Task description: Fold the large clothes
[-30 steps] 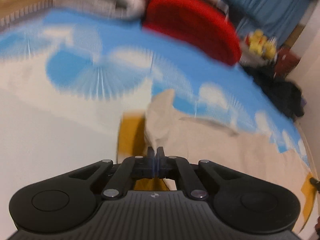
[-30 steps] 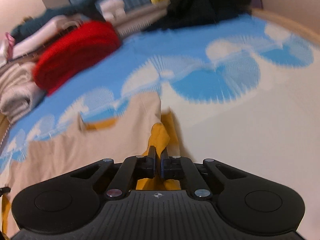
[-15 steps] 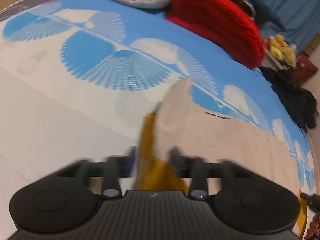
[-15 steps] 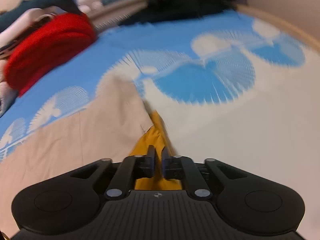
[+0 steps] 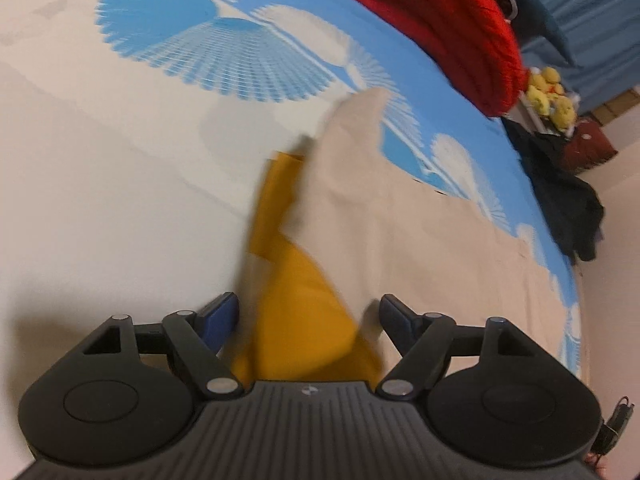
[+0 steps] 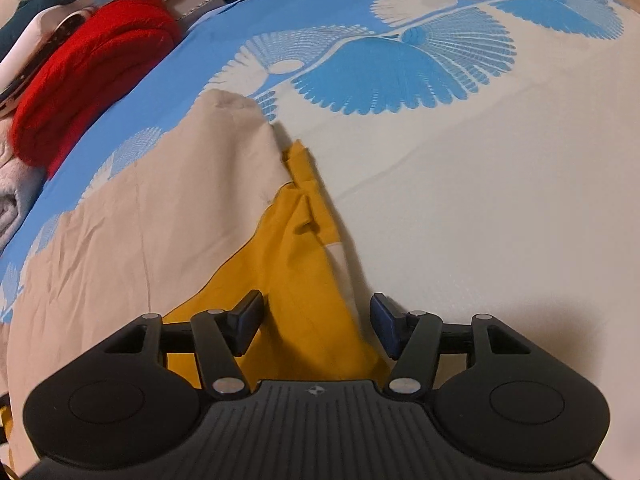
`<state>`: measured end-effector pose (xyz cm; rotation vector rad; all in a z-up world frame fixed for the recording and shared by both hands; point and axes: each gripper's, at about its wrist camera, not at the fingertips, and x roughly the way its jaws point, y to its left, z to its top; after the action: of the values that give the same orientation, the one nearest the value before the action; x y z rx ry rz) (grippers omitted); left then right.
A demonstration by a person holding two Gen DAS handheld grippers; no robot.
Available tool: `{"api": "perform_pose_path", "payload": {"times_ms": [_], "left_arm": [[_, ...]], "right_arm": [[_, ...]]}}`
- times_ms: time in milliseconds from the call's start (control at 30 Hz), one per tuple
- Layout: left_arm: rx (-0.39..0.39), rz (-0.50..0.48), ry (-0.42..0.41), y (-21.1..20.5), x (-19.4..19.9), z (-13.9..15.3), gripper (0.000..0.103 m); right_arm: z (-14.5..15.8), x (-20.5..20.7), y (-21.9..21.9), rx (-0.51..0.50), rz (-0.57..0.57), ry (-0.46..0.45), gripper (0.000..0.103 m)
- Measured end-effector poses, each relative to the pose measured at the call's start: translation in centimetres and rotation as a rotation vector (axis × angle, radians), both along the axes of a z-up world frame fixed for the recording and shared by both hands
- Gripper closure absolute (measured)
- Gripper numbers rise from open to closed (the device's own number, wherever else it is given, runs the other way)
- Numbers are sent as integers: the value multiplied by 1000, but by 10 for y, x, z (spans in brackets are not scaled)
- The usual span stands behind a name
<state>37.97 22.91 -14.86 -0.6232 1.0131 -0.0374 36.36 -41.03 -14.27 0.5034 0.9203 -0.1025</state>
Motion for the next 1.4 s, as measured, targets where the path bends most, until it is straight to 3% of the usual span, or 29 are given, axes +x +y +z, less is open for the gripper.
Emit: {"api": "perform_pose_path", "payload": {"times_ms": [67,100,133,167,200,267,467,500,533,600,700,767,833,900,967,1100,1167,1233,1300,1400], "left_arm": [[57,-26,-19,-14,2,1,33],[71,-38,-29,-20,3,0,49],[59,-44,-37,-23,3,0,74],[39,-46,-49,-25,3,0,83],[41,-45,-67,-26,4,3,90],[89,-63,-104,-32,5,14,95],[137,0,-289,-17,2,64,97],[157,9,-293,-15,1,67,93],[190,31,-270,-13,2,67,78],[265,62,-223,-12,1,66,64],[389,72,-266,-17,-12,87,64],[382,30,-333,-25,-24,105,64],[319,-58,-360,-36,-33,112,64],[268,-173,-321,-52,-34,105,64],[280,-277,-249,-66,-31,88,61],[486,-346,-33,-86,-25,32,61],[486,-314,-15,-82,-28,37,61],[443,-291,-67,-80,-35,60,60],[387,-297,-125,-77,-44,79,56],[371,-313,-86,-73,-50,78,56]], "right_arm": [[2,-1,6,-26,20,-18,64],[3,-2,8,-37,37,-29,69],[4,-3,9,-49,44,-40,76],[6,-4,10,-57,44,-51,83],[8,-5,10,-52,38,-60,86],[13,-8,9,-38,22,-83,93],[36,-15,20,-2,-36,-200,96],[41,-15,24,-3,-39,-228,96],[44,-15,27,-6,-42,-244,96],[46,-10,35,-55,-59,-221,96],[40,-4,41,-153,-70,-135,92],[43,-4,42,-186,-98,-108,87],[54,-7,46,-205,-118,-120,85],[68,-14,55,-255,-123,-146,81],[83,-24,66,-299,-103,-190,80],[103,-46,81,-326,-71,-256,75],[108,-55,87,-321,-49,-270,65],[107,-60,87,-286,-13,-269,61],[95,-63,85,-274,34,-230,60],[87,-62,78,-330,-14,-165,61]]}}
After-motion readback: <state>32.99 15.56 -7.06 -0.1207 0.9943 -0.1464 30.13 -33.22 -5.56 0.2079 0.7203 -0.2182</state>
